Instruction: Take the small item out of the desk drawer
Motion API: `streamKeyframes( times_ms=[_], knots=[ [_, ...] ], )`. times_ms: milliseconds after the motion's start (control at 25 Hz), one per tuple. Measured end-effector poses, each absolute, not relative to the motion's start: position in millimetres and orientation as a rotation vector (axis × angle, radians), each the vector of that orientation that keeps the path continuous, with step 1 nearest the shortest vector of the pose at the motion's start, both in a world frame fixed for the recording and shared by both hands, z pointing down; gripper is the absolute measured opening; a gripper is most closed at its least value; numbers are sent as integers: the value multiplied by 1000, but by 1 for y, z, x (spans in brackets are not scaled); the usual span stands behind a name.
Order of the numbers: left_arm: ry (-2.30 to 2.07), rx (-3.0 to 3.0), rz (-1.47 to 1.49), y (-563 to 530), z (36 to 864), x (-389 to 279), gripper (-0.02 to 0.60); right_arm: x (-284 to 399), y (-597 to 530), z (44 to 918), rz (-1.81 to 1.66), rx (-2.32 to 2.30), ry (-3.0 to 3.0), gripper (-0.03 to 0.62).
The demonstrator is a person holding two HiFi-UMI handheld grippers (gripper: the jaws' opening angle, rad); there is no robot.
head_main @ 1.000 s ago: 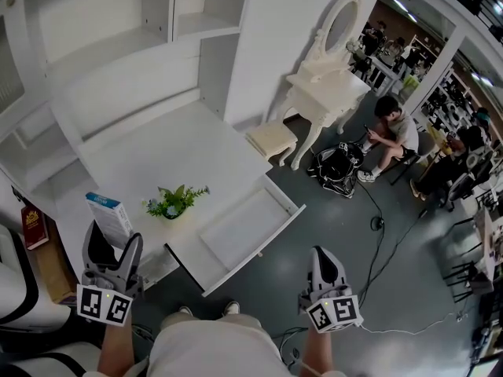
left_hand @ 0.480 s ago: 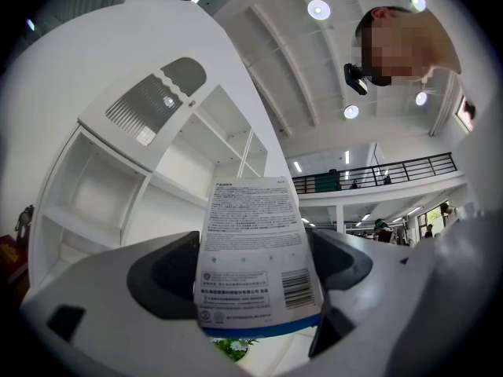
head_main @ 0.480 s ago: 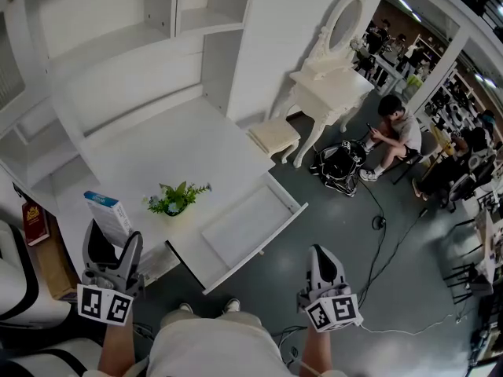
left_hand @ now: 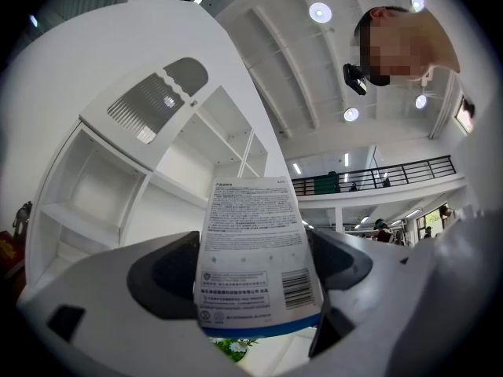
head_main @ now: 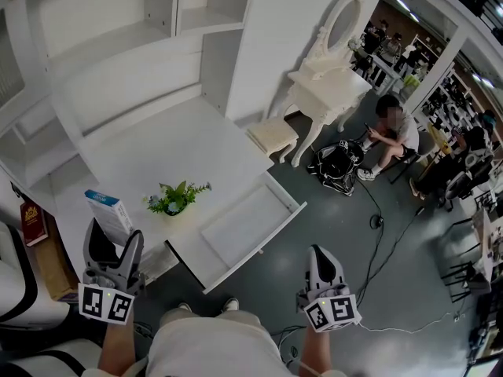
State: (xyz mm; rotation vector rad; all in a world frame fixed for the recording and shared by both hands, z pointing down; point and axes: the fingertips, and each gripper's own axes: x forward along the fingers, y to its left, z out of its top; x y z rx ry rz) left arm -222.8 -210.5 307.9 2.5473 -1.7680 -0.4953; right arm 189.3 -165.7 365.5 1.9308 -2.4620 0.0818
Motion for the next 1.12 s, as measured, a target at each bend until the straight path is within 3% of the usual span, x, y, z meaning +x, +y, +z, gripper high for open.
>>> streamKeyframes(
  times_ms=[1120],
  knots=[
    [-1708,2580,-511,-221,306,-222,448,177,-164,366,53,1933,-2415,9]
  ],
)
